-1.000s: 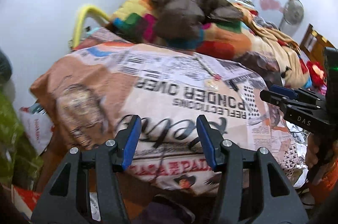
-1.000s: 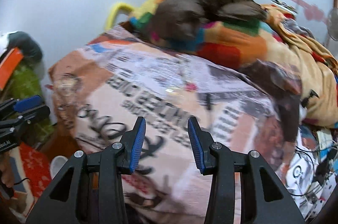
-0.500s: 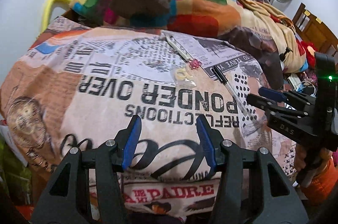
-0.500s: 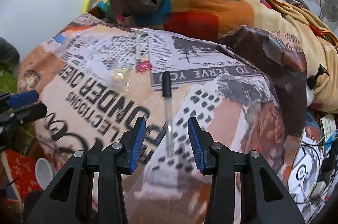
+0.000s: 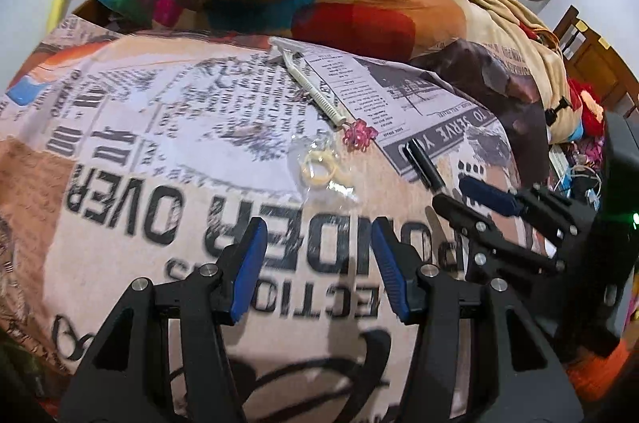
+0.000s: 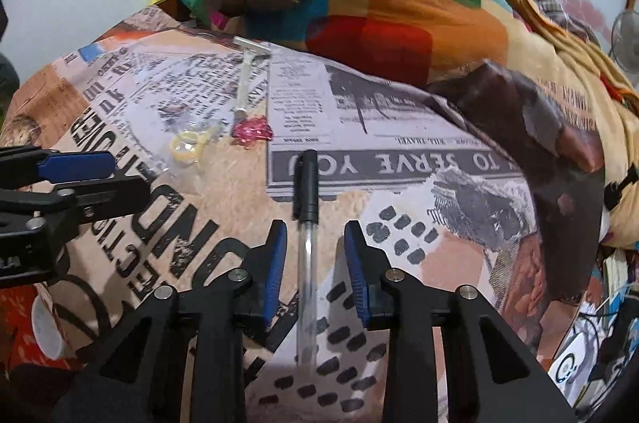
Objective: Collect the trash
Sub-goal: 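Grasp the clear plastic bag with the left tool while the right tool grasps the pen, then carry the plastic bag and pen with both tools over the white bin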
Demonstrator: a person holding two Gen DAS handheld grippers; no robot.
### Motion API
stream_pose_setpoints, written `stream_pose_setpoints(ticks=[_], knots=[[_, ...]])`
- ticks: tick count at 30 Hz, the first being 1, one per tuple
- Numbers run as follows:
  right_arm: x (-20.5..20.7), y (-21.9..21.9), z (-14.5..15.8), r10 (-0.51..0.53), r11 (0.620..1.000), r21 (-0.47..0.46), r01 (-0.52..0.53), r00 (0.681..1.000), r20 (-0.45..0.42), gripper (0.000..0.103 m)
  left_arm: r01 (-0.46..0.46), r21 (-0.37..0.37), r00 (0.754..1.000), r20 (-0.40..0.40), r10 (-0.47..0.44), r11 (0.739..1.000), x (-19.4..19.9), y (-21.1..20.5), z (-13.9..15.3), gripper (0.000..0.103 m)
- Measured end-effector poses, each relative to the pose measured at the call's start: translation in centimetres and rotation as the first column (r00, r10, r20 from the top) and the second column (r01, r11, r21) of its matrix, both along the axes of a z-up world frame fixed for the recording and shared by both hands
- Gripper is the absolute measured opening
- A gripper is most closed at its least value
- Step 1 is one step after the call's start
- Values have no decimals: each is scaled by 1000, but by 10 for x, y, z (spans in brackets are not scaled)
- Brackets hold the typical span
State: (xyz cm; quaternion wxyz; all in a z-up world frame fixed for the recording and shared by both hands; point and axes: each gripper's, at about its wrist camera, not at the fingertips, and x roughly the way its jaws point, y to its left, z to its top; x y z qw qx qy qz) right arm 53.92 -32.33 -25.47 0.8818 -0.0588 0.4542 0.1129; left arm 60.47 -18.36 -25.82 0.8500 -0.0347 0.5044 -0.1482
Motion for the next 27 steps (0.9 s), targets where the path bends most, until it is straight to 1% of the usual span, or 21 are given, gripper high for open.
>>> stream_pose_setpoints(ticks=[2, 3, 5, 6, 7, 8, 10, 11, 12, 13, 14, 17, 19, 21, 24, 27], knots=[[-1, -3, 1, -3, 1000, 14, 3, 1000, 16, 18, -3, -1, 1000, -7, 3, 1000, 9, -5, -6, 53], [-2, -2, 0, 1, 1000, 7, -2, 1000, 21, 18, -18, 13, 1000, 8, 18, 1000, 12, -6, -8, 53], [-5, 1, -1, 17, 999, -28, -16, 998, 52, 15, -43, 26, 998, 52, 42, 999, 16, -8, -9, 53], [-6, 3, -2, 22, 999, -50, -18, 998, 67, 13, -45, 28, 997, 61, 44, 999, 19, -10, -10, 53], [-7, 4, -2, 16, 998, -68, -11, 997, 75, 10, -50, 28, 997, 63, 48, 998, 22, -11, -12, 53], [-6, 5, -2, 12, 997, -71, -6, 997, 77, 9, -55, 25, 997, 60, 53, 998, 25, -11, -14, 53], [-4, 3, -1, -7, 999, -50, 10, 998, 64, 9, -64, 27, 997, 51, 62, 998, 30, -13, -18, 53], [-3, 1, 0, -11, 999, -34, 13, 998, 55, 9, -68, 37, 995, 71, 65, 997, 30, -15, -17, 50], [-2, 0, 0, -11, 1000, -17, 12, 999, 47, 9, -63, 42, 996, 73, 60, 997, 31, -17, -18, 46], [-2, -1, 0, -13, 1000, -4, 13, 999, 39, 9, -60, 52, 995, 80, 55, 997, 31, -19, -18, 42], [-2, -3, 1, -14, 1000, 12, 13, 999, 29, 9, -46, 59, 995, 88, 41, 997, 30, -22, -19, 30], [-5, -2, 3, -11, 1000, 23, 10, 1000, 23, 9, -27, 94, 992, 123, 16, 995, 24, -27, -20, 29], [-8, -1, 5, -9, 1000, 24, 9, 1000, 28, 9, -26, 108, 993, 121, 12, 994, 23, -28, -19, 26], [-12, -1, 11, -7, 999, 39, 6, 1000, 26, 9, -28, 107, 994, 104, 17, 994, 21, -26, -16, 24], [-17, -2, 23, -8, 999, 51, 6, 999, 39, 9, -27, 106, 995, 102, 16, 994, 14, -23, -8, 24], [-23, -3, 40, -3, 998, 69, -1, 998, 59, 9, -19, 124, 992, 124, 4, 992, 3, -23, 5, 24]])
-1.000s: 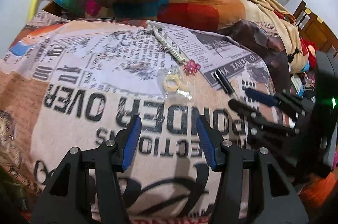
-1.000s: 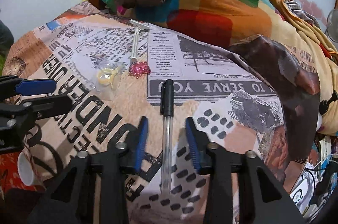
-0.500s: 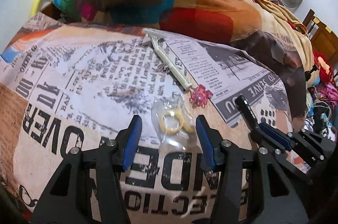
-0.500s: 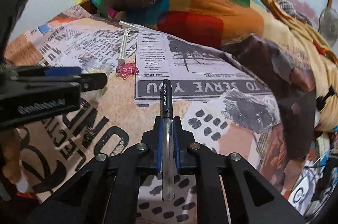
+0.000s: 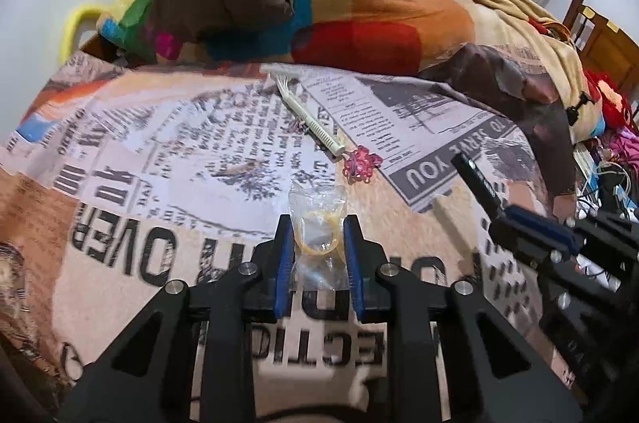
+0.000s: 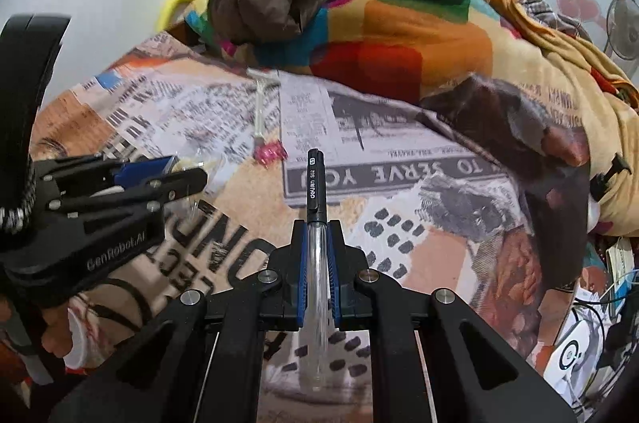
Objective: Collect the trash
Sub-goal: 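Carry the plastic bag and pen with both tools over the white bin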
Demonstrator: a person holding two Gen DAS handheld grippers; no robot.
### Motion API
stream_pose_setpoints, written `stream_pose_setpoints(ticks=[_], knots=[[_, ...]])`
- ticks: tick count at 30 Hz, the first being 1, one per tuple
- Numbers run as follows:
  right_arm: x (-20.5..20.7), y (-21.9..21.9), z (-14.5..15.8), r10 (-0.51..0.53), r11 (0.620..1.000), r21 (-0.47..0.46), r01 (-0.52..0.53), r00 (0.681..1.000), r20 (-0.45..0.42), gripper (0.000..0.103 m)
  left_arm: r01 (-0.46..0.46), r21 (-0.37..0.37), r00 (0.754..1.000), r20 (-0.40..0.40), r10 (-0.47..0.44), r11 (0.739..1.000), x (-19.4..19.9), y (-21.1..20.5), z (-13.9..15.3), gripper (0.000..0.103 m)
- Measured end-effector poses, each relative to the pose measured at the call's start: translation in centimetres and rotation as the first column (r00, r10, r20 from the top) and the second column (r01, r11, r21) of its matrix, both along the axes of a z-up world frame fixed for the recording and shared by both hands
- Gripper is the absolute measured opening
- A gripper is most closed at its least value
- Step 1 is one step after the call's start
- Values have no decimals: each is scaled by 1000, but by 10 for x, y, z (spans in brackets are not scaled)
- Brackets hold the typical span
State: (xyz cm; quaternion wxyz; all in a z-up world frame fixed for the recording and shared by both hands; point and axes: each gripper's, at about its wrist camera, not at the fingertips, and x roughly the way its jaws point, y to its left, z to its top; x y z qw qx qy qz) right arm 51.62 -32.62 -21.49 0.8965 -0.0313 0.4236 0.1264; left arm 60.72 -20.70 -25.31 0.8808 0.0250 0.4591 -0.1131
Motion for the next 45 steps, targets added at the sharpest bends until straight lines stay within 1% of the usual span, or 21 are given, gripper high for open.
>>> stream_pose_setpoints(ticks=[2, 7, 13, 15, 20, 23, 27, 31, 35, 40, 45], knots=[[-3, 0, 10, 0, 1000, 4, 0, 1000, 16, 9, 7, 17, 1000, 21, -7, 1000, -10, -1, 13, 24], [-17, 3, 45, 1, 1000, 27, -3, 998, 64, 9, 4, 4, 998, 70, -4, 1000, -32, 6, 50, 24], [-36, 14, 82, 12, 999, 45, -18, 993, 120, 9, -9, -37, 991, 136, 14, 999, -60, 27, 100, 24], [-45, 19, 94, 26, 998, 52, -33, 990, 142, 9, -11, -65, 987, 159, 21, 998, -72, 37, 116, 24], [-69, 42, 124, 59, 996, 48, -71, 978, 202, 9, -35, -99, 973, 222, 56, 994, -108, 65, 151, 24], [-81, 59, 139, 85, 993, 57, -101, 970, 226, 9, -46, -97, 963, 259, 70, 994, -130, 81, 168, 24], [-98, 83, 154, 125, 988, 60, -144, 960, 251, 9, -81, -87, 943, 316, 105, 993, -161, 109, 191, 24], [-119, 114, 166, 173, 978, 70, -199, 947, 272, 8, -125, -99, 929, 339, 152, 987, -187, 143, 207, 24], [-134, 140, 167, 217, 966, 76, -246, 938, 269, 9, -180, -107, 912, 354, 207, 978, -217, 182, 218, 24], [-155, 178, 166, 284, 946, 78, -314, 923, 260, 9, -250, -98, 893, 362, 268, 963, -251, 227, 222, 24], [-174, 217, 164, 348, 924, 73, -376, 903, 252, 9, -320, -89, 872, 362, 330, 943, -287, 271, 217, 24]])
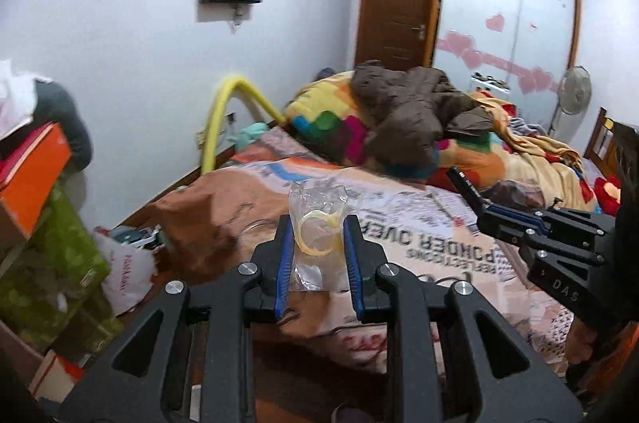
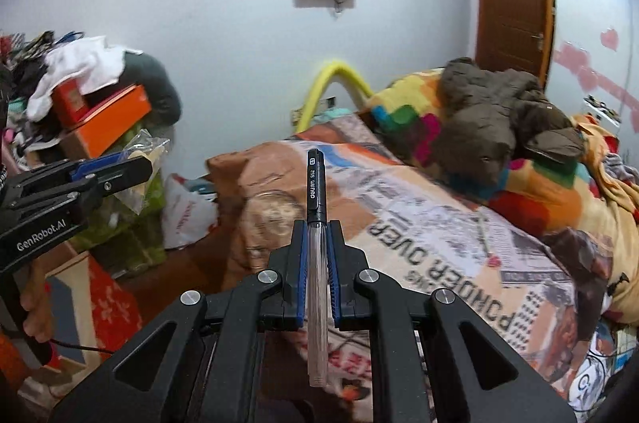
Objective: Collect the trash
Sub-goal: 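Carry the plastic bag and pen with both tools over the white bin, then open the left tool over the bin while the right tool releases the pen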
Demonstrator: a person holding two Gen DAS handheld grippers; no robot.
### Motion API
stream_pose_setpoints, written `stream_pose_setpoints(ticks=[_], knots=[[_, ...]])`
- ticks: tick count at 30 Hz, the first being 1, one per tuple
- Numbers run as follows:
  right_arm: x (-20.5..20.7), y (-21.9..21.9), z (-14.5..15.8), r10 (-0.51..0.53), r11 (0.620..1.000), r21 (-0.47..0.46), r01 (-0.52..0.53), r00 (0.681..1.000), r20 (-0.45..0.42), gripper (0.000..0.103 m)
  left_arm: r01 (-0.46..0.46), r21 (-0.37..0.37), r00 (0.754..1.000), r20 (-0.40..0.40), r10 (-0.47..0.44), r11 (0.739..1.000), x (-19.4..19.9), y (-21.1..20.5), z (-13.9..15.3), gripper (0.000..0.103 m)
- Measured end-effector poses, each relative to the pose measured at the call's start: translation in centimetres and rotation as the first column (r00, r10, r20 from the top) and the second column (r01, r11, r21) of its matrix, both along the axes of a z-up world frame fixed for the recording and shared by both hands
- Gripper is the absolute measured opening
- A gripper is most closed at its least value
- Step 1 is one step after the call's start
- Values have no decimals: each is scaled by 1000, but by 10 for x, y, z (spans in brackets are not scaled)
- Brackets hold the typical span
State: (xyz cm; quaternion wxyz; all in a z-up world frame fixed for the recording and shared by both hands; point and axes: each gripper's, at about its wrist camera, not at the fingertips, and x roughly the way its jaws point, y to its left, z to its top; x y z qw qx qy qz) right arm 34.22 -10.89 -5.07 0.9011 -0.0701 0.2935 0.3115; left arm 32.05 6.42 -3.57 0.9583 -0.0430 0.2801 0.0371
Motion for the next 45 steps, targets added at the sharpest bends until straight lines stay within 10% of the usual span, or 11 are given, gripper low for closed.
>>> stream_pose_setpoints(ticks=[19, 45], knots=[[-60, 151, -42, 262, 962, -45, -268, 959, -104, 9, -269, -140, 956, -160, 246, 953, -107, 160, -91, 24], [-102, 290, -238, 340, 841, -197, -504, 775, -533, 9, -585, -330, 755, -556, 348, 741, -197, 251, -319, 24]])
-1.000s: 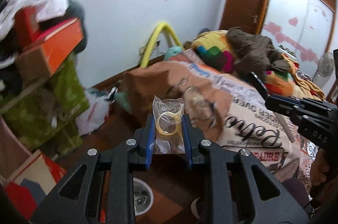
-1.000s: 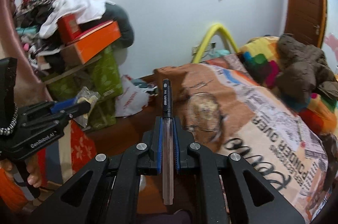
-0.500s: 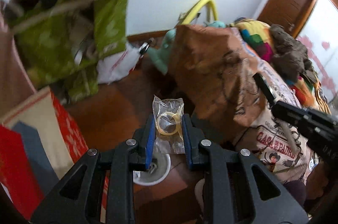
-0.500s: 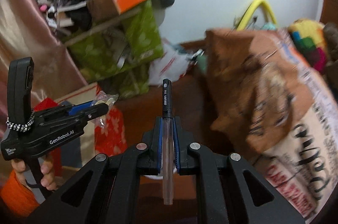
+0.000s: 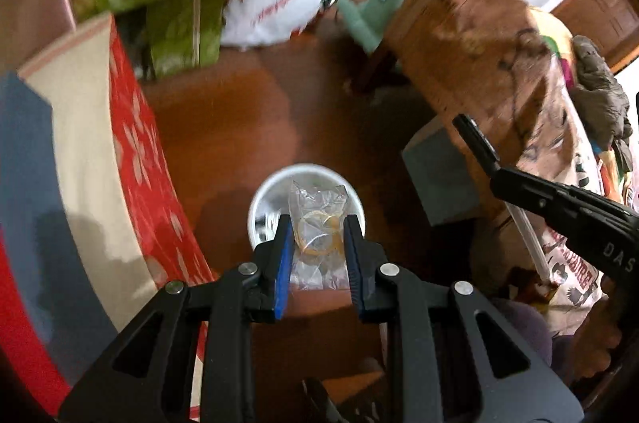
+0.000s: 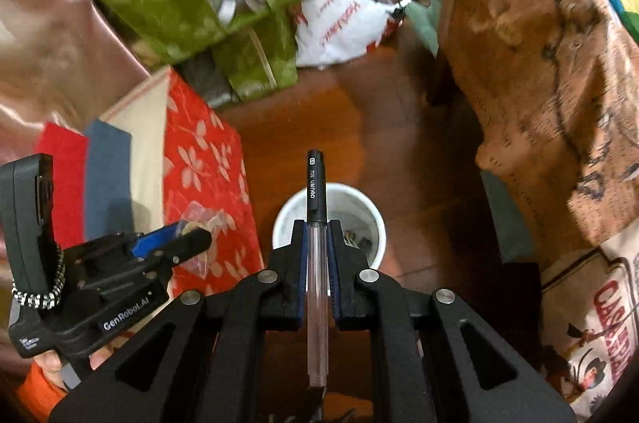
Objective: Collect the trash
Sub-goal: 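Open the left tool over the bin while the right tool releases the pen, then move both open tools back over the items on the blanket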
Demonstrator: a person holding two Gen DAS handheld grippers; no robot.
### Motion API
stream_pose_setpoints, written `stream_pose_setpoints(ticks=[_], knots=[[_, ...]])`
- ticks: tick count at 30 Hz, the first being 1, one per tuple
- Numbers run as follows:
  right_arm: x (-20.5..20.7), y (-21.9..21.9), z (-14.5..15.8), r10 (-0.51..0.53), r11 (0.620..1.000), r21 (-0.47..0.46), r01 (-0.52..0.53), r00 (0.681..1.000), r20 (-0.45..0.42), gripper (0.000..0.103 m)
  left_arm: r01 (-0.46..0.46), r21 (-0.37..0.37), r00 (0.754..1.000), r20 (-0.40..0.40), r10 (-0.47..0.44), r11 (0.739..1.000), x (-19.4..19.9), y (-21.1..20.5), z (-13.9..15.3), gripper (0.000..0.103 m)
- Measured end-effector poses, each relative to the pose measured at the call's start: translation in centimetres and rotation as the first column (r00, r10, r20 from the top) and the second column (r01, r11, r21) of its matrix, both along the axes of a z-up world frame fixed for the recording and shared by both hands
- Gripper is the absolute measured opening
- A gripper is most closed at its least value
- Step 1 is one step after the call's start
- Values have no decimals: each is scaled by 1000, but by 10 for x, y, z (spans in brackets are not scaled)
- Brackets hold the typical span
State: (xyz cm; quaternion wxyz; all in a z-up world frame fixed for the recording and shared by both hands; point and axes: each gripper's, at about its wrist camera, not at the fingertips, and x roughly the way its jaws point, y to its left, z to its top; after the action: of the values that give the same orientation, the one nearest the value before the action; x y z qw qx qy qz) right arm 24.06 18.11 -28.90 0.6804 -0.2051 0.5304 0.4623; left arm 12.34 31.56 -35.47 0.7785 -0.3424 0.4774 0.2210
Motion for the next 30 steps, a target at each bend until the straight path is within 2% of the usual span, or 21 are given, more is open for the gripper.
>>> stream_pose_setpoints(ticks=[5, 11, 13, 15, 16, 17, 19, 24, 30], knots=[[3, 8, -32, 6, 998, -64, -11, 997, -73, 9, 3, -77, 999, -44, -7, 997, 0, -6, -41, 24], [8, 23, -42, 19, 997, -74, -28, 993, -114, 9, 13, -117, 998, -63, -20, 993, 8, -8, -65, 24], [11, 26, -42, 24, 997, -66, -34, 990, -140, 9, 17, -122, 998, -60, -25, 992, 14, -6, -66, 24], [14, 28, -44, 19, 996, -84, -31, 991, -133, 18, 30, -123, 998, -55, -37, 992, 23, -6, -66, 24], [16, 28, -43, 12, 995, -95, -23, 994, -112, 30, 33, -124, 998, -53, -39, 992, 25, -6, -66, 25], [17, 26, -42, 6, 995, -94, -15, 995, -95, 38, 41, -127, 997, -65, -50, 991, 30, -5, -66, 31], [19, 22, -39, -1, 996, -91, -5, 998, -68, 38, 54, -132, 995, -80, -65, 990, 37, -6, -67, 38], [23, 15, -35, -3, 995, -95, -2, 999, -48, 38, 66, -76, 992, -98, -74, 995, 40, -8, -60, 38], [22, 6, -19, 4, 997, -73, -6, 1000, -16, 38, 72, -7, 992, -101, -72, 997, 34, -12, -38, 38]])
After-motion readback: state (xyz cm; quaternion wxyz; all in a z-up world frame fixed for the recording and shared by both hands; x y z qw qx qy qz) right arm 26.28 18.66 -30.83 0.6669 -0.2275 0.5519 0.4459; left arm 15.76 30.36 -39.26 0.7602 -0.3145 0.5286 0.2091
